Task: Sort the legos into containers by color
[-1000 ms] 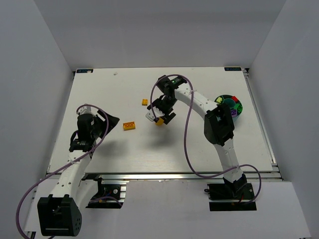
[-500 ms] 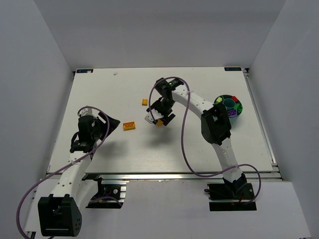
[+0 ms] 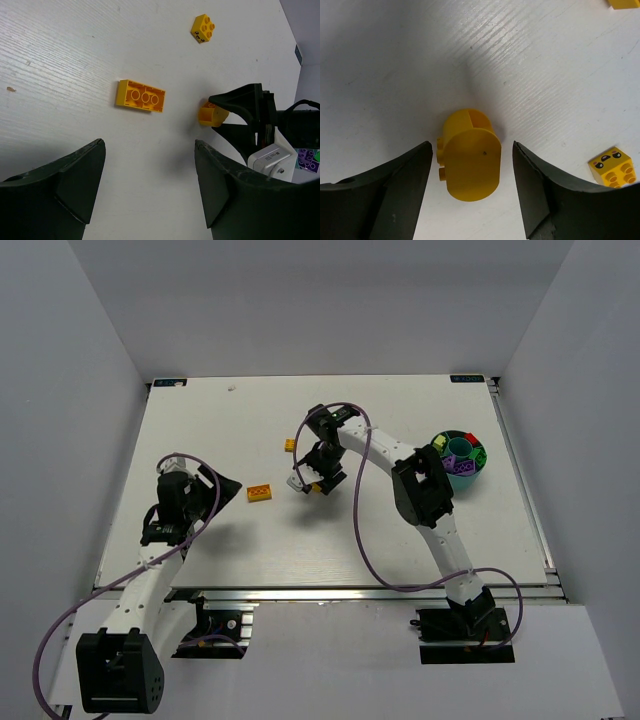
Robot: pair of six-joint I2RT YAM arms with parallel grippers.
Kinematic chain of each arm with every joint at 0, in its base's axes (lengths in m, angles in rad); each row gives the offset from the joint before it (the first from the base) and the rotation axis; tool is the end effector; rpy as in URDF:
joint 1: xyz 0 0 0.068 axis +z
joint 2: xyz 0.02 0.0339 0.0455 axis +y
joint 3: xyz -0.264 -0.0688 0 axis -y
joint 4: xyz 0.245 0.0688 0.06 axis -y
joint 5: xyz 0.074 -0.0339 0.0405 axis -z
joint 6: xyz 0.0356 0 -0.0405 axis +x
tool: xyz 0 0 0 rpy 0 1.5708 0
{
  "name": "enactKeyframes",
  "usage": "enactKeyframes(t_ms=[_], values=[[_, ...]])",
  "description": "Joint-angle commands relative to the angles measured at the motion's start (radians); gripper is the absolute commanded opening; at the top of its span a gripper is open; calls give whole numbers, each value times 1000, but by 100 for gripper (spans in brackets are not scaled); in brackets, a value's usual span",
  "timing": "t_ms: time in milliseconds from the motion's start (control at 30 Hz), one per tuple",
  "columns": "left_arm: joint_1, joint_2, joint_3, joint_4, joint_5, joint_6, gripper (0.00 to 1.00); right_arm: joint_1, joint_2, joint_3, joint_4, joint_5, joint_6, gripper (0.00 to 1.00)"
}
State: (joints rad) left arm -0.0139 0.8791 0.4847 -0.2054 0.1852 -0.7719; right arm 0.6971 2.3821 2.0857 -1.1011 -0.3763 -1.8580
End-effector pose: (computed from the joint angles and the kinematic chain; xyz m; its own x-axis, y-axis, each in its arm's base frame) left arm 0.1907 -0.0092 0.2166 -0.5200 -0.6784 -0.5190 -0.2750 0.7082 -0.6502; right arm 0.3610 0.3193 0.1756 0.8331 -0.4657 -0.2983 -0.5414 -0.7969 -0.2679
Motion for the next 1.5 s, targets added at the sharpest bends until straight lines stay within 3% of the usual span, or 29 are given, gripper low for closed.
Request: enactKeyframes(t_ms=[0,267,433,533,667,800,967,1033,1267,1467], values=[[8,7,22,14,14,2,81,5,-12,28,-13,-12,0,68],[8,15,20,27,17,-4,81,10,-23,2,-8,-9,11,56],[8,6,15,35,14,-15,81,7,-67,24,-6,-116,88,32],[8,1,8,57,22,-29,81,-11,-156,-1,58,-249,273,20],[8,7,-12,107,34,-53,81,-100,-360,-125,237,-407,668,0],[8,50,-18,179,57,-63,81,-238,-559,-335,509,-466,1141,0],[8,133,-5,262,88,-69,81,-459,-794,-581,707,-395,1442,0],[8,176,8,293,105,-70,80,-546,-874,-633,760,-296,1552,0],[8,251,40,343,132,-76,81,-757,-1014,-823,791,-101,1686,0],[8,273,51,353,152,-76,81,-883,-985,-862,826,-101,1784,0]])
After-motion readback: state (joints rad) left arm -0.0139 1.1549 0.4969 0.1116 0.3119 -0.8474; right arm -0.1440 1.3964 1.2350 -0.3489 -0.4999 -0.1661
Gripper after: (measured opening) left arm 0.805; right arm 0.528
